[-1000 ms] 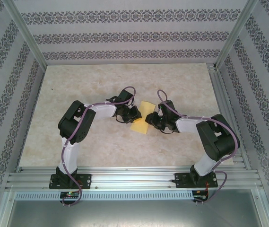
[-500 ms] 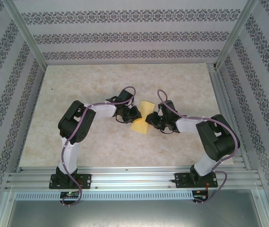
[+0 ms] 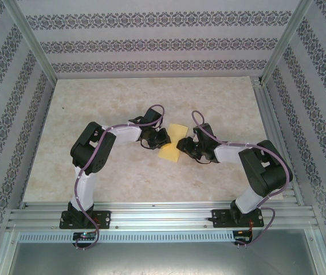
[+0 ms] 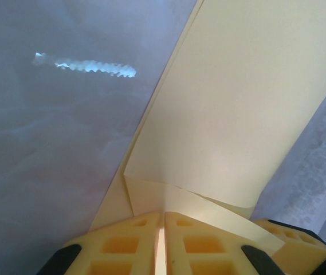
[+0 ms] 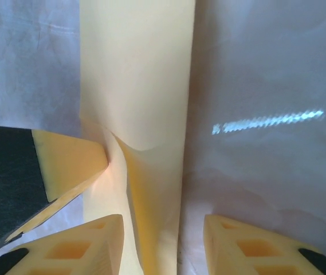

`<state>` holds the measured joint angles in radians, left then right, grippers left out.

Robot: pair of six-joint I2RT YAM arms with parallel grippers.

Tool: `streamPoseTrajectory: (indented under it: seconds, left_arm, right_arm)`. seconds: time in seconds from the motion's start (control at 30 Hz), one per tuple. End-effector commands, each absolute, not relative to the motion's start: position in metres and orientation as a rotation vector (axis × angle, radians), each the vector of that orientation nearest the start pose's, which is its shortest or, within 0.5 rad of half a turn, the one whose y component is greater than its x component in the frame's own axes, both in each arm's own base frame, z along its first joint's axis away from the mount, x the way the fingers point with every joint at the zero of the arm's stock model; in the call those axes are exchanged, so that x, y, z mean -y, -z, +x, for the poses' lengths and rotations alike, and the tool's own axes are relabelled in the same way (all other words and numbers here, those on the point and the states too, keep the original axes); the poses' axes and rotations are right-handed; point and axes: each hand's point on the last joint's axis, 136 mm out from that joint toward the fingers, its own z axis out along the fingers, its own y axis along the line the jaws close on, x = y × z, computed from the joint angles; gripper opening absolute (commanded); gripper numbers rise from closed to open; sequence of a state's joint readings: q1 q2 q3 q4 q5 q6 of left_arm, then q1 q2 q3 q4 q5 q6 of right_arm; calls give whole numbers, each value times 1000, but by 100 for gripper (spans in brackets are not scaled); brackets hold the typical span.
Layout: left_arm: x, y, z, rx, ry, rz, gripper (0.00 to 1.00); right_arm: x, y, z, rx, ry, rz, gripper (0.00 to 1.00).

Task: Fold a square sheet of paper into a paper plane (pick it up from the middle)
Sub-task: Turn over the paper at the center of the table.

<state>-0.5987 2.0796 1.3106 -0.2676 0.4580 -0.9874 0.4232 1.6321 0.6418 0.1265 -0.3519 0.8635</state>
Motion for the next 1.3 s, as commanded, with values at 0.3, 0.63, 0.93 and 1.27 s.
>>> streamPoseTrajectory:
  seconds: [0.3,0.63,0.93,1.27]
  left_arm:
    - [322,-8,349,-2941,920,-405,14]
    - [326,-9,349,-2944,950,-405,14]
    - [325,-10,348,-2939,959,-416,14]
    - [329,-13,349,-2930,990,-422,15]
  right_arm:
    - [-218,-33,352,-2508,-1052,389,41]
    - [-230,-29,333,-2478,-1204,341,42]
    - [-232,-33,322,-2480,-1194,266,39]
    - [-234,-31,316,-2503,-1174,241,34]
